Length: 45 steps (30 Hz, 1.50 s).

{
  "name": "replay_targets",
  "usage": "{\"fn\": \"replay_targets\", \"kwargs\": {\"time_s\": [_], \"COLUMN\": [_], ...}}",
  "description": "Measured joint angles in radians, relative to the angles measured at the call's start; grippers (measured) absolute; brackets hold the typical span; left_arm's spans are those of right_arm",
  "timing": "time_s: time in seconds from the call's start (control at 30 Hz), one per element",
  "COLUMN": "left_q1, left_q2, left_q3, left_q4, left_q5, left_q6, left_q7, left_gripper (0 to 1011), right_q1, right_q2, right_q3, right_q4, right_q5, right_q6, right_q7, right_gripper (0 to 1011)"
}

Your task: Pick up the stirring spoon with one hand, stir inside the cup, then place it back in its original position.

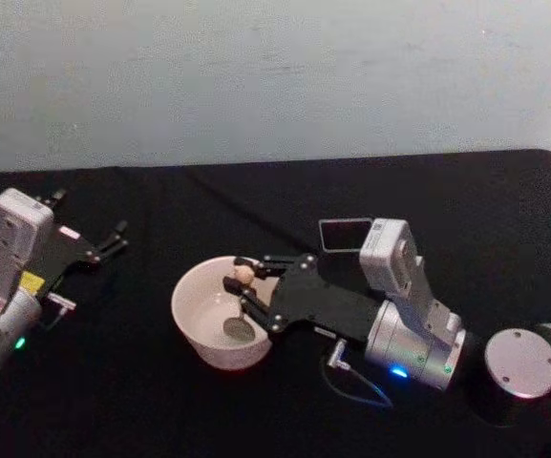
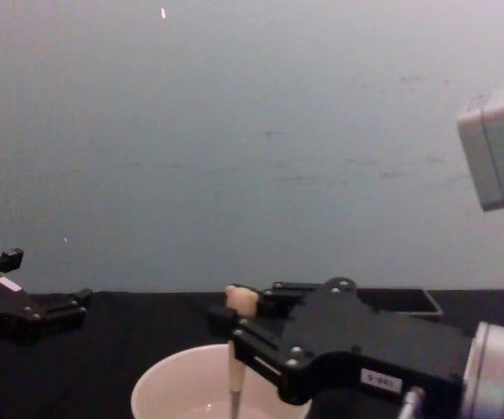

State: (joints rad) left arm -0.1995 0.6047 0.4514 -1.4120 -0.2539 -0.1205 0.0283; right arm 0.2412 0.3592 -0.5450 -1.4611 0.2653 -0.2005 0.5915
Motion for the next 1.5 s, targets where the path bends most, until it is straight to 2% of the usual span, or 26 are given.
{"fn": "replay_targets", "kwargs": {"time_s": [0.33,0.67,0.97,1.5], "left_q1": [0.000,0.000,0.000,0.000], "left_q2": [0.000,0.000,0.000,0.000], "left_q3": [0.000,0.000,0.000,0.000], "left_q4": [0.000,0.000,0.000,0.000], "left_q5": [0.000,0.000,0.000,0.000], "left_q6": [0.000,0.000,0.000,0.000], "left_q7": [0.000,0.000,0.000,0.000], "left_gripper": [1001,1001,1001,1001], "right_q1": [0.030,0.083,0.095,0.078], "right_q2": [-0.035,-0.085,-0.089,-0.076], "right_q3": [-0.023,-0.017,0.005,0.026], "right_q4": [0.014,0.096,0.118,0.082], "right_q5": [0.006,-0.004,-0.004,0.020], "right_q6": [-0.003,-0.001,0.000,0.009], "right_q7": [-0.002,-0.044,-0.055,-0.055], "right_gripper": [213,212,213,213]}}
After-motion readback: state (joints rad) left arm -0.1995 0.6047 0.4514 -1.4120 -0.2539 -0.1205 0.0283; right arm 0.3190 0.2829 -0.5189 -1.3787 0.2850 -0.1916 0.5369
